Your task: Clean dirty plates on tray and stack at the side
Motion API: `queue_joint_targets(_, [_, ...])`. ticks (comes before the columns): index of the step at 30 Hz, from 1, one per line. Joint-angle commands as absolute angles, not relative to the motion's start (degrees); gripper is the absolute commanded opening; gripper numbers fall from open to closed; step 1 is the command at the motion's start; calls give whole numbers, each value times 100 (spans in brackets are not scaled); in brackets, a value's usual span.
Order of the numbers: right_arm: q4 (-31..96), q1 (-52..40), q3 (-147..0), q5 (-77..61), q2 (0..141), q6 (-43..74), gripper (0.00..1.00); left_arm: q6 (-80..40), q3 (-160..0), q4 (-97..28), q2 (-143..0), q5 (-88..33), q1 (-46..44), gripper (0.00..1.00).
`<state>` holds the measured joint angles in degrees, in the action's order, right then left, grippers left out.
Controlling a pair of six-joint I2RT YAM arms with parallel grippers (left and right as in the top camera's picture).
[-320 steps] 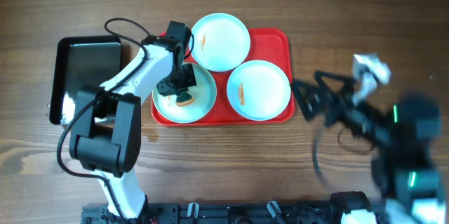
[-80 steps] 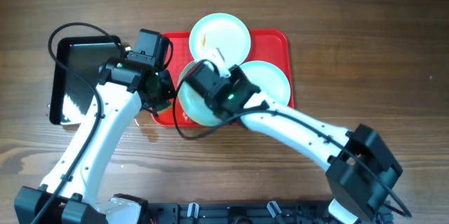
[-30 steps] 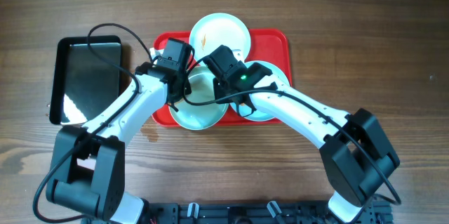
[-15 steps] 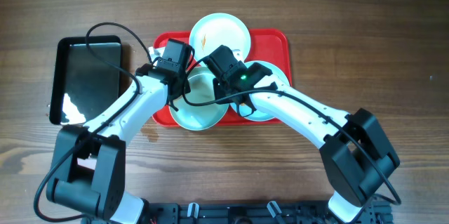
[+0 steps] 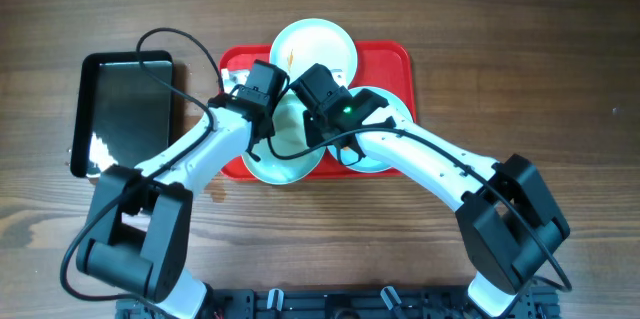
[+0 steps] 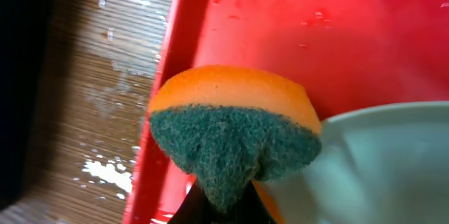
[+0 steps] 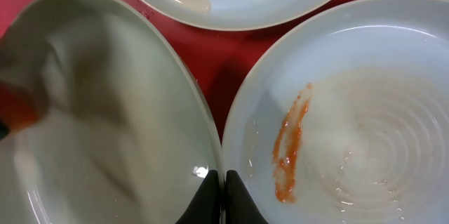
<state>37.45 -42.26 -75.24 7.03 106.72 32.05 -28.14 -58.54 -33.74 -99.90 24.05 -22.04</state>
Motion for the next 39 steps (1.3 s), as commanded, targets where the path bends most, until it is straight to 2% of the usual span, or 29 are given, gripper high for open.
queue_joint_targets(1, [3710,-4198,-7509,644,10744,3168,4,-2571,-5795,-3424,-10106,3424,-2228,4])
queue_joint_targets(5, [3710,-4198,-7509,650,10744,3166,4,-2574,-5798,-3444,-10103,4001,-2228,4])
queue_joint_targets(12, [3719,-4198,-7509,854,10742,3155,4,-3157,-5824,-3612,-9782,3979,-2224,4])
queue_joint_targets(20, [3719,-4198,-7516,1568,10501,3138,4,-4121,-5824,-3728,-8722,2373,-2224,4])
queue_joint_targets(24, [3721,-4198,-7516,2268,10044,2838,4,-4121,-5822,-3800,-8639,1719,-2224,4])
queue_joint_targets(31, [3752,-4204,-7516,3964,9229,2233,4,-4121,-5806,-3951,-8702,1691,-2097,4])
queue_joint_targets(39, [3586,-4493,-7513,5483,9168,993,4,-4121,-5806,-4036,-8702,1610,-1896,4])
